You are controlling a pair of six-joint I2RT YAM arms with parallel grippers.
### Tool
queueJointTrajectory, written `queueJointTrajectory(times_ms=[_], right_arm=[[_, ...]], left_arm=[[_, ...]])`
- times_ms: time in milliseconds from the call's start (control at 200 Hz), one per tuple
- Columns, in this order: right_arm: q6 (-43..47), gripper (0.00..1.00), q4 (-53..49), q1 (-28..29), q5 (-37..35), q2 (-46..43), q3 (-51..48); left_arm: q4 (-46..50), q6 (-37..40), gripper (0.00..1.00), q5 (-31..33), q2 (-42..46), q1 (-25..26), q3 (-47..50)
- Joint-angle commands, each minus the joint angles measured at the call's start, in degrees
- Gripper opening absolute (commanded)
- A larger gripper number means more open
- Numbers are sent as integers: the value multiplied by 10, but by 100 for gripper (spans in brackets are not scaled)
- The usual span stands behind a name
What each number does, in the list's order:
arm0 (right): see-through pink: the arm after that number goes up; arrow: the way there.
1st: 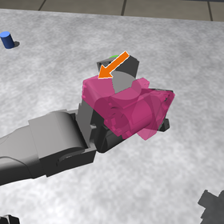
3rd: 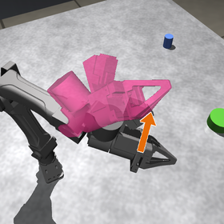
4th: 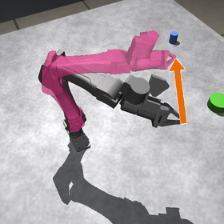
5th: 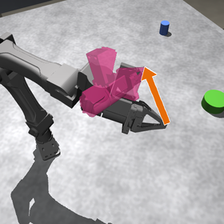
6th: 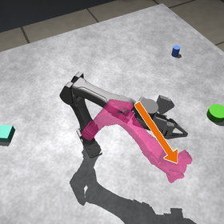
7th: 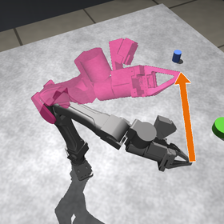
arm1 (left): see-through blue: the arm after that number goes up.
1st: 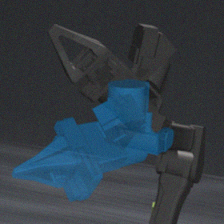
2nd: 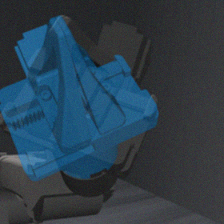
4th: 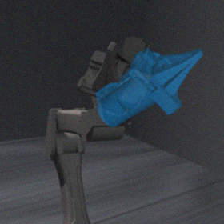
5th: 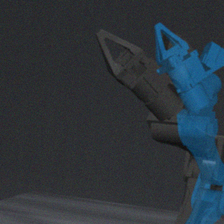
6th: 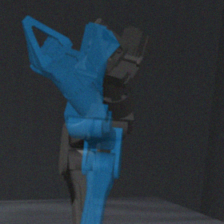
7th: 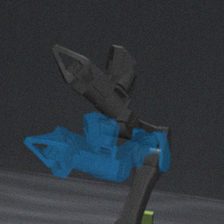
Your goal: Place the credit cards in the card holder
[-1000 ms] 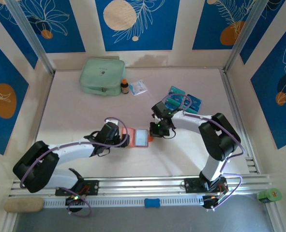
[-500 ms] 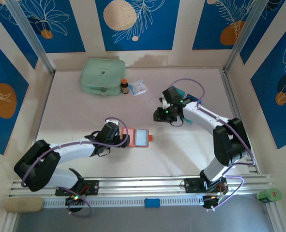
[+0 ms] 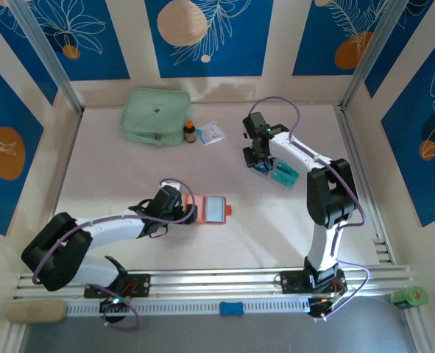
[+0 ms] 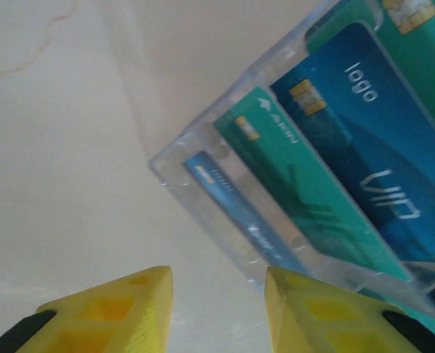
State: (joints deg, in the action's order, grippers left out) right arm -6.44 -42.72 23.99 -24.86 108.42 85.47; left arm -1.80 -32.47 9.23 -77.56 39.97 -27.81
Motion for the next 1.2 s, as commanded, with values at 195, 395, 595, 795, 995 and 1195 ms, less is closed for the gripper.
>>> queueJointTrajectory(times_ms=[195, 395, 595, 795, 995, 1195], right_arm=[[74, 38, 0, 3, -67, 38, 26], [84, 37, 12, 3, -82, 54, 25], [92, 35, 18, 4, -82, 66, 20], [93, 28, 21, 8, -71, 66, 9], [94, 18, 28, 11, -57, 54, -5], [114, 12, 36, 16, -45, 35, -19]], left_arm=[[-20, 6, 100, -15, -14, -5, -4], [-21, 5, 100, -17, -15, -5, -4], [-23, 3, 100, -16, -15, -5, -2], [-25, 3, 100, -19, -16, -5, -3], [-24, 3, 100, -19, -16, -5, -4], [-23, 3, 100, -19, -16, -5, -5]])
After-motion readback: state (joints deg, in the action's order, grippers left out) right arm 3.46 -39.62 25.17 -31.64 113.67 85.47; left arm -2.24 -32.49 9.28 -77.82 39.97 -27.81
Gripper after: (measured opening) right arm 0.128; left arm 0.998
